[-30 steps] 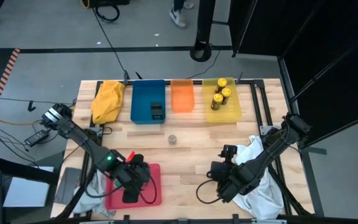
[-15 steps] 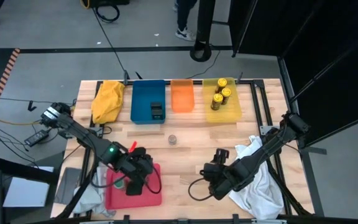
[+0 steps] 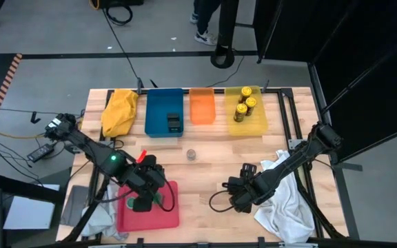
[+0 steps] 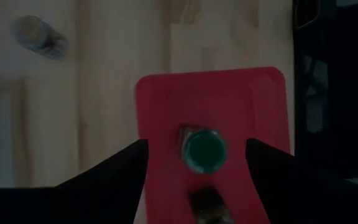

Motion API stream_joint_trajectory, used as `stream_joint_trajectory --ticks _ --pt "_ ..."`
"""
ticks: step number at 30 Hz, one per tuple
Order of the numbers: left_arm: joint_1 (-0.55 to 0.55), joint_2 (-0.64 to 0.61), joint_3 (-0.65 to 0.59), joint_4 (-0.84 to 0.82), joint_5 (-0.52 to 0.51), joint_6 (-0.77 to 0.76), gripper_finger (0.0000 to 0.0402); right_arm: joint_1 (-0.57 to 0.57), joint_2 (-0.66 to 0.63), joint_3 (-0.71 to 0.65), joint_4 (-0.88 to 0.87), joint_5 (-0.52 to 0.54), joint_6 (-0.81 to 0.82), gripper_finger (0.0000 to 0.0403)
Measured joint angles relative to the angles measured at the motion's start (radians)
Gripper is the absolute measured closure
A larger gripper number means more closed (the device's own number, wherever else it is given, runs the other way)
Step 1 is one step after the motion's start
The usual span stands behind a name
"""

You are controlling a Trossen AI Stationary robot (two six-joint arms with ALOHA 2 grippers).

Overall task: Sort spices by type
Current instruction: Put the bottom brown seasoning bottle into the orange bin

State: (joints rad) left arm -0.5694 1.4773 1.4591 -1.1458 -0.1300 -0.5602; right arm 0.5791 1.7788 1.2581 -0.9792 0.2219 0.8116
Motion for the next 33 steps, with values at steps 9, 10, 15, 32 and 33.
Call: stream_joint_trajectory --ticks 9,10,15,32,33 --pt "0.0 0.0 0.107 -0.064 -0.037 0.002 0.0126 -0.005 0.002 0.012 0.04 -0.039 -0.029 0.0081" --pt "0.0 0.0 0.109 -0.067 -0.038 0.003 0.0126 -0.005 0.002 0.014 0.048 -0.04 -0.04 0.0082" --pt "0.0 0.0 0.11 -0.132 -0.047 -0.019 0.0126 0.004 0.003 0.025 0.109 -0.04 -0.082 0.0082" --pt "-0.003 0.0 0.11 -0.193 -0.104 -0.042 0.0126 0.007 0.003 -0.05 0.251 -0.039 -0.072 0.0089" --pt "-0.003 0.0 0.11 -0.193 -0.104 -0.042 0.0126 0.007 0.003 -0.058 0.255 -0.04 -0.065 0.0088"
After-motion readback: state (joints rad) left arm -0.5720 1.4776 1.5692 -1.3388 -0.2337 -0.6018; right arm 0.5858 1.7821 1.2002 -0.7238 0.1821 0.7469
